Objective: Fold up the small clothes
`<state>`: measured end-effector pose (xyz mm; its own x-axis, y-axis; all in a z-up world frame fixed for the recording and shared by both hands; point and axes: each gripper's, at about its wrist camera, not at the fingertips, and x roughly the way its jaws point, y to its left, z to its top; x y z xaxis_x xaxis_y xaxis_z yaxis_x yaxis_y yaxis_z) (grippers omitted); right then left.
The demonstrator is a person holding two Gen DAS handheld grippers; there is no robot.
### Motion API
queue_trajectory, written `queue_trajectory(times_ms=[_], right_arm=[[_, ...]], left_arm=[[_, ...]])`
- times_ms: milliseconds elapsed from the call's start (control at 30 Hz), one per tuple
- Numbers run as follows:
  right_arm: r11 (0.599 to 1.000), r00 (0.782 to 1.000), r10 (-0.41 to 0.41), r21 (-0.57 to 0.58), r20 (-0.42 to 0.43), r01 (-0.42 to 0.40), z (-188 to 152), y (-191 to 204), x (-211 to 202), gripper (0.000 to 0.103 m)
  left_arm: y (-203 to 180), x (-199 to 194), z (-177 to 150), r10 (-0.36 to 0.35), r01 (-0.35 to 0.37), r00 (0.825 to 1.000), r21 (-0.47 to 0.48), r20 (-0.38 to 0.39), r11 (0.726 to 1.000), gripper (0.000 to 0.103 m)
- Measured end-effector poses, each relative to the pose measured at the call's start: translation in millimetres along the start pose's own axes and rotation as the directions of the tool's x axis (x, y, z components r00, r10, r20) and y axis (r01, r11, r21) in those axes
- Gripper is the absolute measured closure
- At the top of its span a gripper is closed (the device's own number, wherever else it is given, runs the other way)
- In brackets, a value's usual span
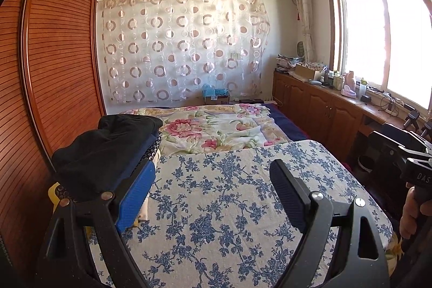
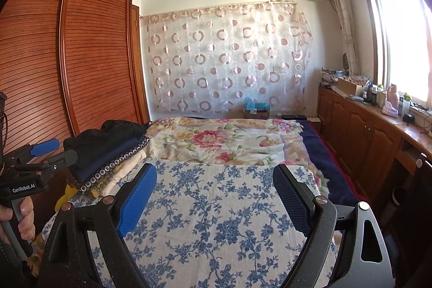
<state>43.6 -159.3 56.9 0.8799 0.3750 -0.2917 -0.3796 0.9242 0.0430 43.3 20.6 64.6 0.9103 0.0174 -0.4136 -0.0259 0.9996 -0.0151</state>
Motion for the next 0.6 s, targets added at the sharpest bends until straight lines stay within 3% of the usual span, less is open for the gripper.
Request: queue_trajectory(times_ms=[600], right_arm=[[1.000, 1.000, 0.003, -0.006, -0.002, -0.003, 1.9, -18.2, -1.0, 0.014]], left_arm=[[-0.7, -0.6, 0.8, -0.002, 0.002, 1.000, -0.003, 0.004, 1.000, 0.016]])
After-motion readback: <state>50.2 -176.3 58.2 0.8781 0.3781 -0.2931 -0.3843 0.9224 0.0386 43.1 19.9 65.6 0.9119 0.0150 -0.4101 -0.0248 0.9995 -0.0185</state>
